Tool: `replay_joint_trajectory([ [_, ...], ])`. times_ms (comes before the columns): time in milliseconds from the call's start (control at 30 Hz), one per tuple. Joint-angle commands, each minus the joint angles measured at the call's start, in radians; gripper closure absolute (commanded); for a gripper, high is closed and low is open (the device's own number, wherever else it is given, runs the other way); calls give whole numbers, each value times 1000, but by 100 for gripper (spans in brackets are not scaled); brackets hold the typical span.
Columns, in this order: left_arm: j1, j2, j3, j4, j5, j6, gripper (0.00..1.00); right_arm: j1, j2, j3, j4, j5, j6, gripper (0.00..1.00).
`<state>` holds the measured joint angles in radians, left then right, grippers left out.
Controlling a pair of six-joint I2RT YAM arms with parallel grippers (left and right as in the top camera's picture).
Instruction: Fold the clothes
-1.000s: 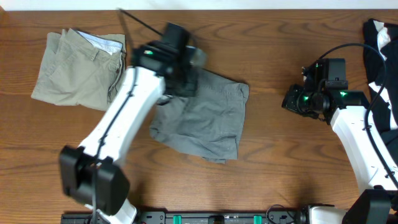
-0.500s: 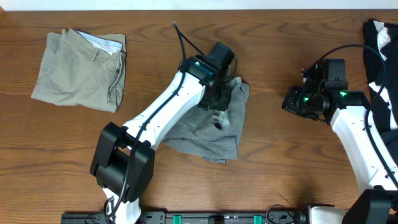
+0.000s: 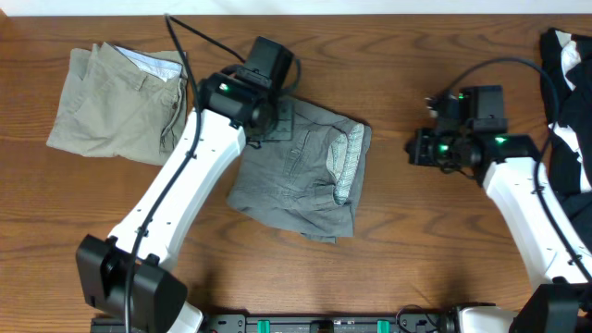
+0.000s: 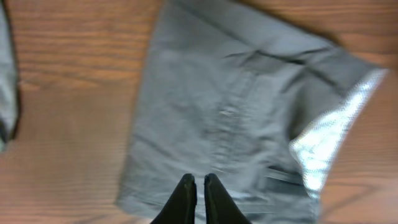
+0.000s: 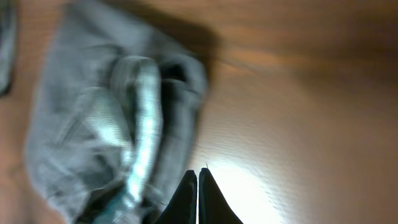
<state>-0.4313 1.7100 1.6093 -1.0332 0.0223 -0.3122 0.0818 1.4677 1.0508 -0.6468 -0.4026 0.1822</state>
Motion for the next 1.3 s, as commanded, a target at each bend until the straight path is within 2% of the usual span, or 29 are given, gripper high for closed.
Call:
replay_joint_trajectory([
  [0, 37, 37, -66, -10, -29, 7, 92, 84, 5, 0, 68, -111, -125, 98],
  [133, 76, 58, -156, 36, 94, 22, 92, 167, 60, 0, 211, -110, -137, 98],
  [300, 88, 75, -245, 129, 308, 57, 84, 212, 192, 0, 418, -123, -137, 99],
  [467, 85, 84, -306, 147, 359, 57, 83, 215, 353, 1, 607, -304, -68, 98],
  [533, 85, 84, -330, 150, 360, 57, 83, 215, 407, 3, 644, -320, -13, 98],
  [633, 85, 84, -359, 145, 368, 56, 83, 199, 455, 4, 599, -256, 88, 99],
  [767, 85, 84, -381, 127, 394, 56, 83, 142, 455, 5, 363, 32, 338, 99],
  [900, 85, 84, -385, 115, 393, 57, 83, 69, 455, 7, 233, 160, 351, 99],
  [1033, 85, 84, -385, 127, 392, 58, 83, 9, 439, 17, 208, 102, 171, 99],
  [1167, 85, 84, -385, 135, 388, 57, 83, -16, 355, 42, 188, -196, -128, 99],
  [1267, 85, 84, -385, 147, 389, 56, 83, -14, 250, 47, 135, -357, -211, 98],
])
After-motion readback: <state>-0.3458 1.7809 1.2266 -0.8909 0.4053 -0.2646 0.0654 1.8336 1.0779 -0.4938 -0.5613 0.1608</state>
